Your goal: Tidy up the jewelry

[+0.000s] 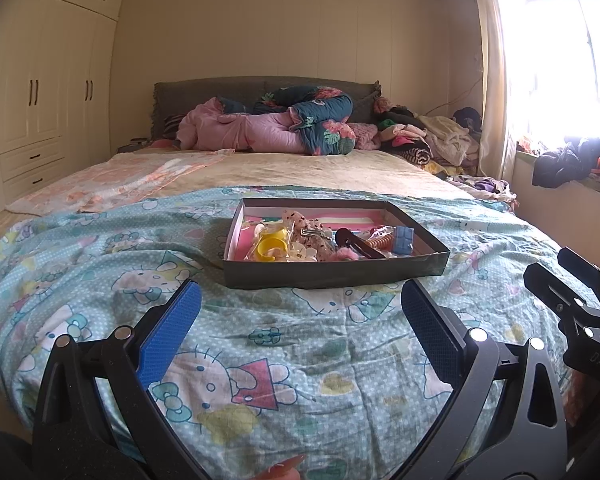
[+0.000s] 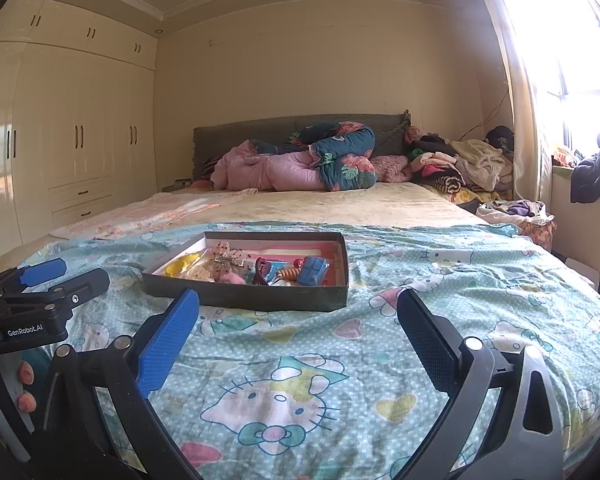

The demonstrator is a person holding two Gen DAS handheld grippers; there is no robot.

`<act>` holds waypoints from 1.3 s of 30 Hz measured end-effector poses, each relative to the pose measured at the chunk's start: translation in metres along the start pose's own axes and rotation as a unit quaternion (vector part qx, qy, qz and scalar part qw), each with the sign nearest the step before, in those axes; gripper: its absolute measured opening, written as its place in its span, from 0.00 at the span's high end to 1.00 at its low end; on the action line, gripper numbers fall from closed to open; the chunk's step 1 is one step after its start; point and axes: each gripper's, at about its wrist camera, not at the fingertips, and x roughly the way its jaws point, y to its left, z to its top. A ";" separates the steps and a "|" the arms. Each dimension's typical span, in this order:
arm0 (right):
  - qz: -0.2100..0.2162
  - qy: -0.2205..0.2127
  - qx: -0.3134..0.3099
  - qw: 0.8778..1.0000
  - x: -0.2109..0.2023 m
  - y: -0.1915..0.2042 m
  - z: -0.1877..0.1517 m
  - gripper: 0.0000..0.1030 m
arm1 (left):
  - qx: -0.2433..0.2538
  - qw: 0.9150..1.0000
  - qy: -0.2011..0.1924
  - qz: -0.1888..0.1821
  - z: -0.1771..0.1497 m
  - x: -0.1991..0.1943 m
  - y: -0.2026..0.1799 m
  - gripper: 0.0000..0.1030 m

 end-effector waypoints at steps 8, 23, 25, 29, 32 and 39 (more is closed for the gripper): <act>0.002 0.002 -0.002 1.000 0.000 0.001 -0.001 0.06 | 0.000 1.000 0.000 0.000 0.000 -0.001 0.000 0.11; 0.004 0.004 -0.004 1.000 -0.001 0.003 -0.001 0.06 | 0.000 1.000 0.000 0.001 0.001 0.000 0.001 0.11; 0.004 0.006 -0.004 1.000 -0.002 0.003 -0.001 0.06 | 0.000 1.000 0.000 0.001 0.001 0.000 0.000 0.11; 0.004 0.006 -0.004 1.000 -0.002 0.003 -0.001 0.06 | 0.000 1.000 0.000 0.002 0.001 -0.001 0.001 0.11; 0.004 0.005 -0.004 1.000 -0.001 0.003 -0.001 0.06 | 0.000 1.000 0.000 0.001 0.001 -0.001 0.000 0.11; 0.005 0.005 -0.004 1.000 -0.001 0.003 -0.001 0.06 | 0.000 1.000 0.000 0.002 0.000 0.000 0.000 0.11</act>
